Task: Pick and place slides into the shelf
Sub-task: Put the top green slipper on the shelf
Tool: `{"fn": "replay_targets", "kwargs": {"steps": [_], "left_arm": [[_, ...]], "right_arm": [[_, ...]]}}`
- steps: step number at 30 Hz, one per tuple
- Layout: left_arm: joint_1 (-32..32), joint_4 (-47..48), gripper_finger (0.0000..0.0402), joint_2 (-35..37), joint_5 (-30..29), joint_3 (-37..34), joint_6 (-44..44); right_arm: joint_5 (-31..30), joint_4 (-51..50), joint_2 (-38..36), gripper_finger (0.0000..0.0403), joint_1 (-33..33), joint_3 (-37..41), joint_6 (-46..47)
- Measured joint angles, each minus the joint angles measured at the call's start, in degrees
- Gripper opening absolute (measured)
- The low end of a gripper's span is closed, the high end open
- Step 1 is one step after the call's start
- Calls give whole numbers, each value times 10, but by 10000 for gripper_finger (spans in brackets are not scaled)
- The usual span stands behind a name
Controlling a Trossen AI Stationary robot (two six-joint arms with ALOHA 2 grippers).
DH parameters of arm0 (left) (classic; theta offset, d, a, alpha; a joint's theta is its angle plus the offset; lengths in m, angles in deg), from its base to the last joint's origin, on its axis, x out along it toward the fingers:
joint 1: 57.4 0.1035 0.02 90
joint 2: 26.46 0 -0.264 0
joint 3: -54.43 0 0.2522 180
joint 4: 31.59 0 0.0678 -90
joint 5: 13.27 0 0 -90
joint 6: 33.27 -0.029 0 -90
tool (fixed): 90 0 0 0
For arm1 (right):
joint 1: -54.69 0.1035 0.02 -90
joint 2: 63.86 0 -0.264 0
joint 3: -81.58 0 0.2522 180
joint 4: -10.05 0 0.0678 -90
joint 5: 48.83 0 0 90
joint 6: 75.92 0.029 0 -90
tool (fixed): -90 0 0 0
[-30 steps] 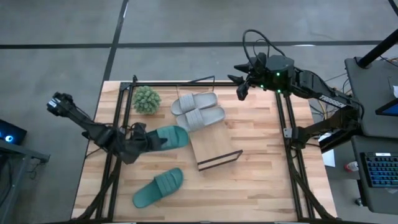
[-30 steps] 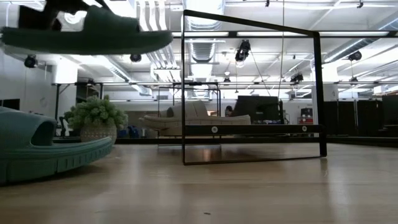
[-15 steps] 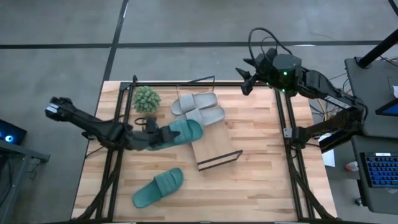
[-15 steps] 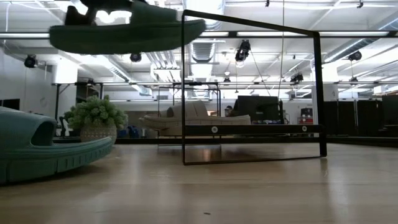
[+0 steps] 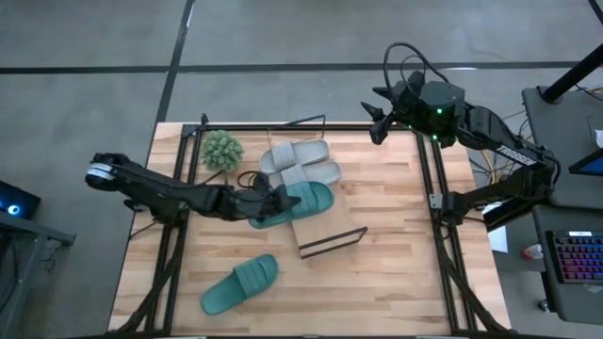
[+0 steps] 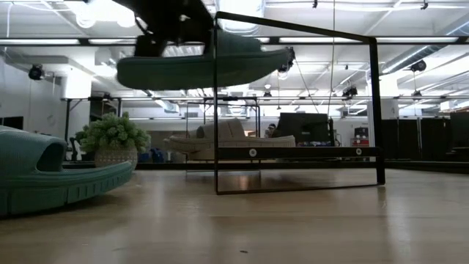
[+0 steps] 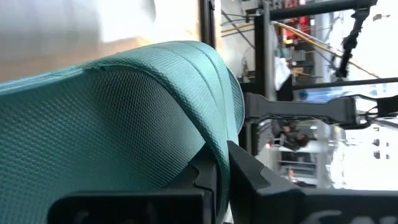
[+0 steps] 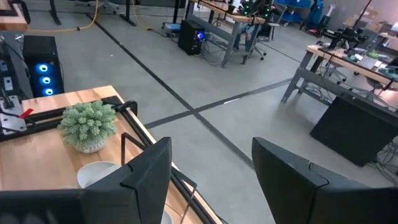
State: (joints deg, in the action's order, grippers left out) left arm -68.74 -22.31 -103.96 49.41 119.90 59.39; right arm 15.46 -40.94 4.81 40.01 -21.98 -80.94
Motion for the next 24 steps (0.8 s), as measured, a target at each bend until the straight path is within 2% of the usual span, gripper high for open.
{"fn": "replay_targets", "kwargs": {"steps": [4, 8, 24], "left_arm": [[9, -46, 0, -51, 15, 21, 1], [17, -48, 0, -97, 37, 46, 1], [39, -60, 0, -206, 30, 93, 46]], "right_arm": [[0, 0, 0, 215, 0, 0, -4], [1, 0, 0, 215, 0, 0, -17], [1, 0, 0, 215, 0, 0, -22]]}}
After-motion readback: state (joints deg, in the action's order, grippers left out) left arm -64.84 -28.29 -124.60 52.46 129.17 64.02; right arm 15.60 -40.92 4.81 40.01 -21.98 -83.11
